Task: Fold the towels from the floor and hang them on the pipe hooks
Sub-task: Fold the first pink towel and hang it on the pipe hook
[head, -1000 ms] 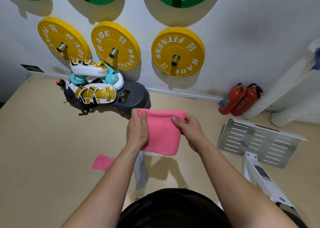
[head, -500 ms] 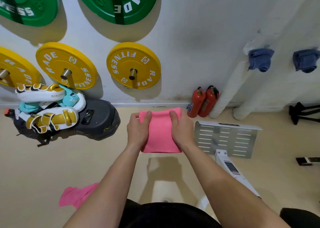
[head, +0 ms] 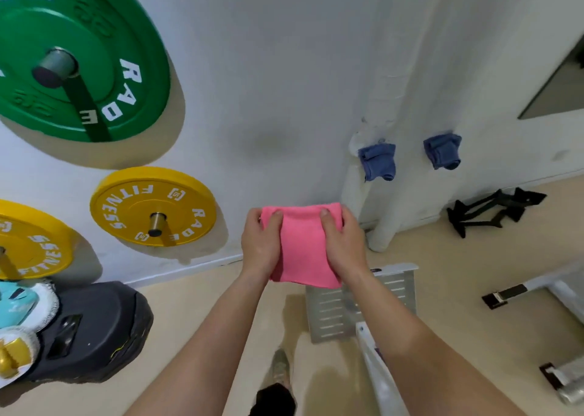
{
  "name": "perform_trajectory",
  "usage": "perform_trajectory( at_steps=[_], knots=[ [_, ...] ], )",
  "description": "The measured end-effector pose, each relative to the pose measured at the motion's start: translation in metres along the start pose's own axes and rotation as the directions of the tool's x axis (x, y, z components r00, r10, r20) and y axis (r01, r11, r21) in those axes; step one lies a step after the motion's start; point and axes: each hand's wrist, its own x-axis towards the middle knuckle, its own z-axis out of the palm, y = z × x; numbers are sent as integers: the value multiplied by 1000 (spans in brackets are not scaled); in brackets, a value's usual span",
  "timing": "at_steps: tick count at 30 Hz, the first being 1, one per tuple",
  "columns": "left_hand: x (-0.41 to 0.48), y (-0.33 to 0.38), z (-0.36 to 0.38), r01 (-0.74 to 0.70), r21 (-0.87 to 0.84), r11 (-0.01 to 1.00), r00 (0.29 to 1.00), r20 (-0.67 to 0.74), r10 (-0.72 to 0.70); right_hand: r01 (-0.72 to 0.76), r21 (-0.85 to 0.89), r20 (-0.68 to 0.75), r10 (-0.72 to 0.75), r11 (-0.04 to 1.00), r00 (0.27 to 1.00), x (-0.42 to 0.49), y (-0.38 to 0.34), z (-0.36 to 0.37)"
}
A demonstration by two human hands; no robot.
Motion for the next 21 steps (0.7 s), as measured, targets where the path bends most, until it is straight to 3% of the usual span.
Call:
perform_trajectory(
  at_steps=[10, 21],
  knots=[
    [135, 142, 136, -358, 19, 933, 923, 161, 351, 81, -126, -282, -114, 989, 953, 186, -74, -72],
    [211, 318, 247, -658, 106, 745, 746, 221, 628, 212, -121, -356, -242, 970, 903, 335, -168, -192]
  ],
)
